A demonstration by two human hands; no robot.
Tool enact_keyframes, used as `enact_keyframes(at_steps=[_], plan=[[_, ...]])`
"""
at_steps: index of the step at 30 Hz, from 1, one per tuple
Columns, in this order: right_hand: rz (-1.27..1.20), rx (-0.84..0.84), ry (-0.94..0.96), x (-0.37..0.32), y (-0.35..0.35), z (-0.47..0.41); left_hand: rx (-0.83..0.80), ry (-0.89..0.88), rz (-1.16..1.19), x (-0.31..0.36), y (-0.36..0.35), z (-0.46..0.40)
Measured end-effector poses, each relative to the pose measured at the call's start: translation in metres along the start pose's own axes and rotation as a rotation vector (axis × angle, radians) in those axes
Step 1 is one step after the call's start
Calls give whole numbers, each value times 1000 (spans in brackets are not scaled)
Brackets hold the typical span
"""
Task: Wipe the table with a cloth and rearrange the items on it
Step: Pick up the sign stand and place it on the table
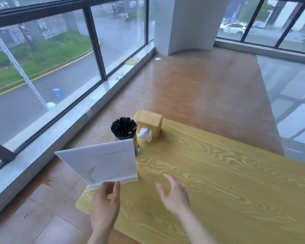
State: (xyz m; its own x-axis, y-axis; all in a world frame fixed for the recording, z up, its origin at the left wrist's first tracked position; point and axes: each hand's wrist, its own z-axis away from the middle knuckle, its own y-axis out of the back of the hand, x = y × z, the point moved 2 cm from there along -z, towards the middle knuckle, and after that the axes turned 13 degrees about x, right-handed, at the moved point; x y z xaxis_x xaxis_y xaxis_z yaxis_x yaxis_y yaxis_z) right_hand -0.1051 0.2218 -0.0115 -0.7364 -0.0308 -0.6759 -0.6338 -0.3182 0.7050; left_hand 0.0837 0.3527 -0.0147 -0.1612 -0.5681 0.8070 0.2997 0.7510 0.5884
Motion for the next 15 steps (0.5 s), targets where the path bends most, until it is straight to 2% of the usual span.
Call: enact_keyframes(at_steps=[3, 5, 12, 15], plan=[[-119, -23, -45, -36, -26, -13, 132, 164, 29, -27, 23, -39], [-188, -27, -55, -54, -41, -19, 165, 235, 72, -38, 32, -62], [-413, -27, -79, -90, -77, -27, 117, 287, 242, -30, 37, -98], [-512, -3, -123, -94, -82, -24, 157, 294, 272, -27, 36, -101]])
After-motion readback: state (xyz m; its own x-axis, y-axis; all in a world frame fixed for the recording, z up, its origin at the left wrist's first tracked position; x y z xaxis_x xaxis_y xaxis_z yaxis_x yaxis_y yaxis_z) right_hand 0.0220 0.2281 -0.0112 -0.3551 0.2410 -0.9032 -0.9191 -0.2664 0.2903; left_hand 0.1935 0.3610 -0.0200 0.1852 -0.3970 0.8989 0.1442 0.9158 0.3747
